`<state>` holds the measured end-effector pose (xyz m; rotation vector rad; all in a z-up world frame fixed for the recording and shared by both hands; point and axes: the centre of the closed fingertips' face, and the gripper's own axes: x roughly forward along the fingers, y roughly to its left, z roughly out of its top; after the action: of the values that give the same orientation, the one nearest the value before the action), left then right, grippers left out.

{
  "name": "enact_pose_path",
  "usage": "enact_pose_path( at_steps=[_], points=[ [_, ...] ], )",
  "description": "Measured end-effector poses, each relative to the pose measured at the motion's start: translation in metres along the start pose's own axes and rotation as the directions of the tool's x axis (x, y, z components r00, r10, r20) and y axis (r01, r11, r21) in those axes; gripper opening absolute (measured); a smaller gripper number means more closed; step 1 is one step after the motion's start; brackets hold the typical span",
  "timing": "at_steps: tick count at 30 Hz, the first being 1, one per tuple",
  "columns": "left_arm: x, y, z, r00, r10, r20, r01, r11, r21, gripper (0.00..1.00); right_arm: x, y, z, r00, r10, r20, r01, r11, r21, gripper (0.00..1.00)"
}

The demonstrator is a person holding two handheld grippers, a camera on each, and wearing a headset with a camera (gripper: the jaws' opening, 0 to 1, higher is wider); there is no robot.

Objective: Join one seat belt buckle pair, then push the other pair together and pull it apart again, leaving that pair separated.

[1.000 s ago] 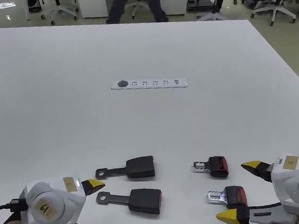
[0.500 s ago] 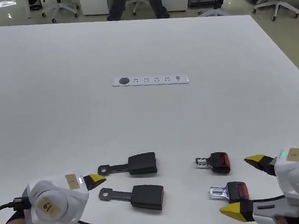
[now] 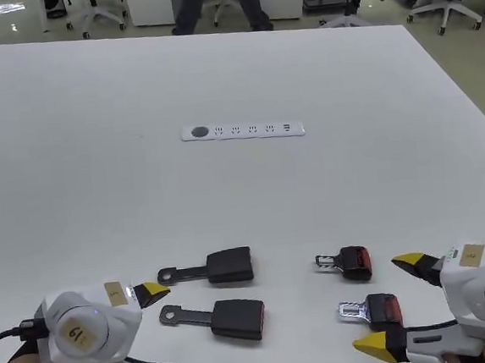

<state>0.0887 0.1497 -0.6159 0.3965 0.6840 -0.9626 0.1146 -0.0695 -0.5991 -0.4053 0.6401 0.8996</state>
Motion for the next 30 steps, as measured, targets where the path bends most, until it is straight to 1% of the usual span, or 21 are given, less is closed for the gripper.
enact_pose_path(
  at_steps=[6,9,14,18,22,24,25,26,28,30],
  points=[
    [0.000,-0.001,0.001,1.0000,0.000,0.000,0.000,1.000,-0.010,0.80,-0.001,-0.003,0.000,1.0000,-0.006,0.004,0.006,1.000,0.014,0.77],
    [0.001,-0.004,0.004,1.0000,-0.003,0.000,0.003,1.000,-0.007,0.80,-0.001,-0.004,-0.001,1.0000,-0.007,0.004,0.007,1.000,0.014,0.77],
    [0.002,-0.002,0.004,0.9999,-0.007,0.009,0.008,1.000,-0.011,0.79,-0.002,-0.003,0.001,0.9999,-0.015,0.008,0.014,1.000,0.011,0.74],
    [0.002,-0.001,0.005,1.0000,-0.007,0.006,0.007,1.000,-0.004,0.79,-0.002,-0.007,0.003,0.9997,-0.024,0.011,0.024,1.000,0.010,0.74],
    [0.002,0.001,0.002,1.0000,-0.005,0.000,0.005,1.000,-0.002,0.79,-0.003,-0.009,0.002,0.9995,-0.030,0.006,0.030,1.000,0.002,0.74],
    [0.002,0.004,0.001,1.0000,0.000,0.006,0.000,1.000,-0.005,0.79,-0.003,-0.011,-0.001,0.9996,-0.029,0.000,0.029,1.000,-0.008,0.70],
    [0.002,0.003,0.003,0.9996,-0.006,0.026,0.006,1.000,-0.016,0.78,-0.002,-0.011,-0.003,0.9996,-0.029,-0.002,0.029,1.000,-0.008,0.70],
    [0.003,0.003,0.004,0.9993,-0.010,0.035,0.010,1.000,-0.022,0.77,-0.001,-0.012,-0.005,0.9996,-0.028,-0.005,0.028,1.000,-0.007,0.69],
    [0.006,0.003,0.002,0.9992,-0.015,0.038,0.016,0.999,-0.027,0.76,0.001,-0.013,-0.010,0.9996,-0.024,-0.015,0.024,1.000,-0.014,0.69],
    [0.010,0.002,-0.001,0.9993,-0.025,0.027,0.026,0.999,-0.027,0.75,0.003,-0.012,-0.013,0.9996,-0.012,-0.024,0.011,1.000,-0.025,0.66]
  ],
)
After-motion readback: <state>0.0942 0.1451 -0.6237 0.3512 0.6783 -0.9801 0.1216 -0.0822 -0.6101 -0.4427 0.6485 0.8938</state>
